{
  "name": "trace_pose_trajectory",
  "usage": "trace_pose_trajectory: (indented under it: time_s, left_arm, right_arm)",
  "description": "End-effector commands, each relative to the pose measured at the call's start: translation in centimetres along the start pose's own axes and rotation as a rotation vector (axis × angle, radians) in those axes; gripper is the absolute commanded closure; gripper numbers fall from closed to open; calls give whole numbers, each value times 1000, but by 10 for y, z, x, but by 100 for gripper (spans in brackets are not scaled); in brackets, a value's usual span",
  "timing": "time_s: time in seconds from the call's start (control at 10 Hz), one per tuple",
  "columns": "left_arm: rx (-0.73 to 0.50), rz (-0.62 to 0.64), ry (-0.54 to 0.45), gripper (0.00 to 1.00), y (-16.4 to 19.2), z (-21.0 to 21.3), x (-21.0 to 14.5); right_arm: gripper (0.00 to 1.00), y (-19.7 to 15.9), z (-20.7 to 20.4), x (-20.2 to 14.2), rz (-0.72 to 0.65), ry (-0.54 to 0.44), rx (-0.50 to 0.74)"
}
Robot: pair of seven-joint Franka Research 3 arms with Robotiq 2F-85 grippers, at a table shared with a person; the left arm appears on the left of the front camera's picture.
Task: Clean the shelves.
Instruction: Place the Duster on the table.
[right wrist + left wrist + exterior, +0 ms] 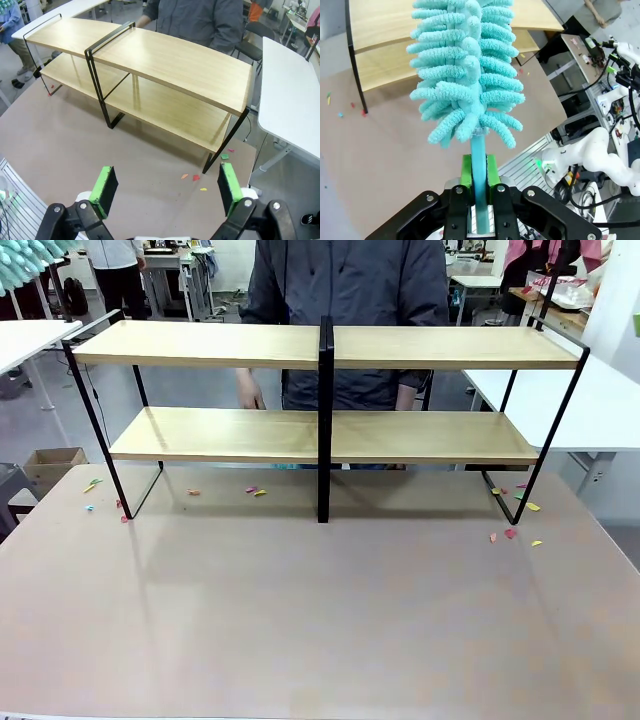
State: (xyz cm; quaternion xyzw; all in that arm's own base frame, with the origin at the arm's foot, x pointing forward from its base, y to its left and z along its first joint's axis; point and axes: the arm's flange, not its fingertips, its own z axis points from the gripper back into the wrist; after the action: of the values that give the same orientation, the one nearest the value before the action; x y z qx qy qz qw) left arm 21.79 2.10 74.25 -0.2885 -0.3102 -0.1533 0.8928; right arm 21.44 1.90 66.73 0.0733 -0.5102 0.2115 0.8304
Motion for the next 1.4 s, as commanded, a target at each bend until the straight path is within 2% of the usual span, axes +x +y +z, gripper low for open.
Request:
trace_pose_trajectory:
  time_s: [0.0,0.1,0.2,0.3,0.4,0.6,0.7,0.8,0.9,1.0,1.1,1.3]
  left_arm:
    - [-146,-74,199,87,3,-16,7]
    - [-259,-104,327,87,17,-20,3]
    - [-372,-152,458,87,32,-22,-14]
    - [-361,-211,561,87,53,-34,-42]
    - [-441,-254,658,87,69,-51,-66]
    - [-485,-251,816,87,95,-99,-98]
    - [-469,-182,860,87,117,-117,-109]
    - [-447,-131,915,87,139,-130,-118]
    - [-447,-81,946,87,156,-143,-124]
    - [-407,-15,917,87,165,-161,-125]
    - [-364,15,908,87,172,-180,-123]
    - [-387,26,922,87,181,-206,-116]
  right_arm:
    - [0,3,-17,6,-63,46,164]
    - [0,2,-40,-7,-201,92,330]
    - [0,-3,-64,-29,-404,200,420]
    - [0,-8,-87,-57,-667,308,540]
    - [0,-15,-97,-81,-835,347,552]
    - [0,-38,-90,-113,-1004,350,517]
    - [0,-49,-81,-125,-1043,336,474]
    - [0,-49,-107,-69,-751,312,573]
    - [0,-49,-107,-69,-751,312,573]
    - [0,-49,-107,-69,-751,312,573]
    - [0,-49,-107,-69,-751,312,573]
    - [0,-49,-107,-69,-751,312,573]
